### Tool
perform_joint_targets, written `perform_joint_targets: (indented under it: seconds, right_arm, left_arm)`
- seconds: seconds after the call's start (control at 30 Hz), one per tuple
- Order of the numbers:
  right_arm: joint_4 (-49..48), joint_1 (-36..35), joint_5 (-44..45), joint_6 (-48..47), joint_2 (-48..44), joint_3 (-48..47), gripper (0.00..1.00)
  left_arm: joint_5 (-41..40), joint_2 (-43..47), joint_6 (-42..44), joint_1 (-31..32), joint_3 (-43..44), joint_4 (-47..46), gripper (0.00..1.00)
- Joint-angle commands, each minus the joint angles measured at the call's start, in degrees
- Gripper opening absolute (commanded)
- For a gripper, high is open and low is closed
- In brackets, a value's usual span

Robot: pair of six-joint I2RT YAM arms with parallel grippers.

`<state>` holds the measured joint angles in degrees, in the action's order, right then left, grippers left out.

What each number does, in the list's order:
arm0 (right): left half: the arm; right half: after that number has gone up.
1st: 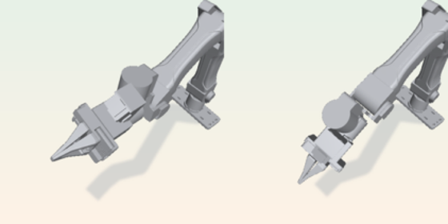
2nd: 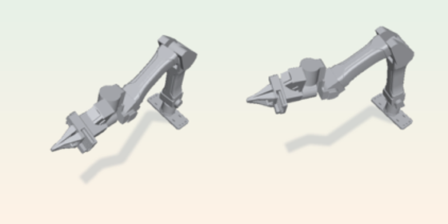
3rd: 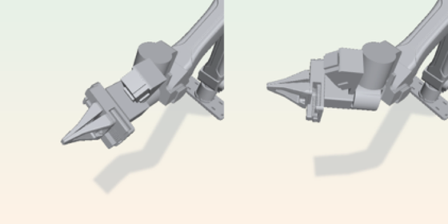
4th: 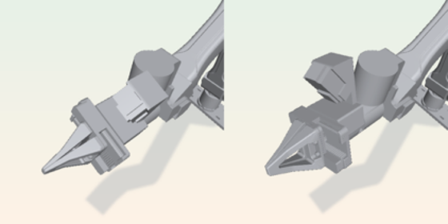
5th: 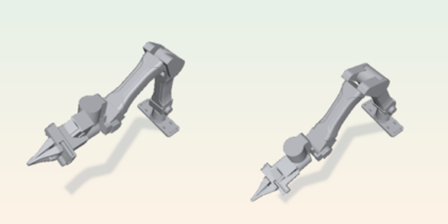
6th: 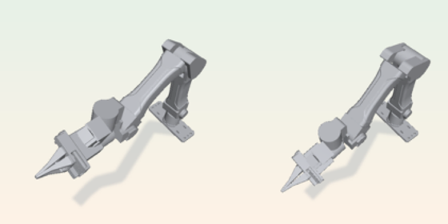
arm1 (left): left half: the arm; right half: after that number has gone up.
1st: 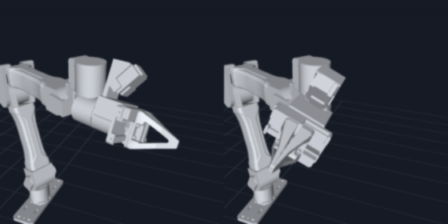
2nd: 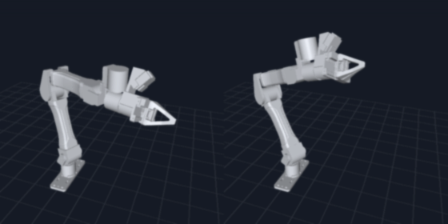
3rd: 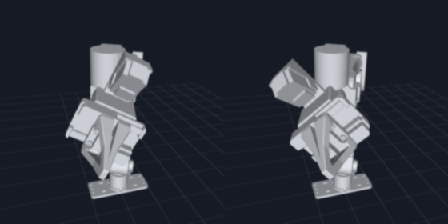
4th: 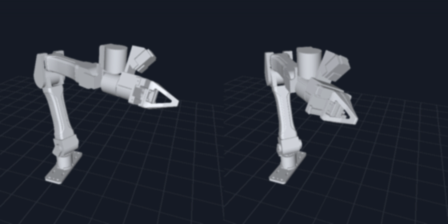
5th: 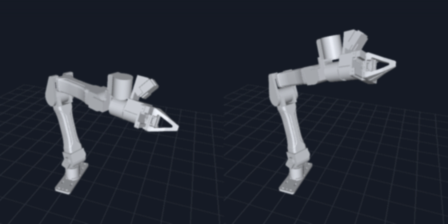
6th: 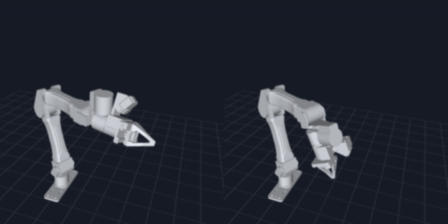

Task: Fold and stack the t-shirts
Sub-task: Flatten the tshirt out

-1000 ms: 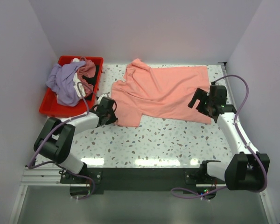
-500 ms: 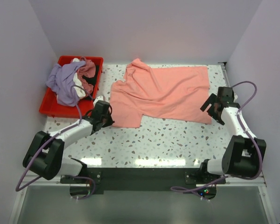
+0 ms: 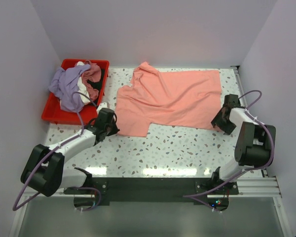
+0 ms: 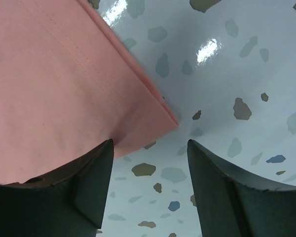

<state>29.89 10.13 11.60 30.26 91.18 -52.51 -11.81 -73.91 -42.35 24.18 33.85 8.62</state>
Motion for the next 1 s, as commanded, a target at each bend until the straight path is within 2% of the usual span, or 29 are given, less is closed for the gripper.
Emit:
perform_joint_targets:
  seconds: [0.0,0.27,0.43,0.6,0.63,0.83,0.97]
  right_arm:
    - [-2.82,0.06,3.08,1.29,1.10,-2.42,0.64]
    - [-7.03,0.06,0.54,0.59,6.02,-1.45,0.57]
    - [-7.74,0.06,-2.89,0.41,6.82,-0.49,0.26]
    - [-7.30,0.06,-2.89,0.50,1.74,1.79,0.08]
    - [-7.30,0.06,-2.89,0.59,1.03,2.06,0.01]
    - [-4.59,0.06,-4.21,-0.82,-7.57,1.28,0.00]
    - [0.16,0.06,-4.04,-1.96,-14.17,-2.85,0.00]
  left_arm:
    - [-1.63,1.40,0.77,0.34,-0.71,-0.89,0.00]
    - [-1.55,1.66,1.30,0.34,-0.71,-1.33,0.00]
    - [-1.90,1.75,1.22,0.34,-0.19,-0.45,0.00]
    - [-1.63,2.98,1.04,0.34,0.69,-0.27,0.00]
    - [-1.55,3.24,1.13,0.34,0.78,-0.19,0.00]
    - [-0.58,6.14,0.86,0.34,4.73,0.52,0.00]
    - [-0.14,10.35,1.04,0.34,10.87,0.69,0.00]
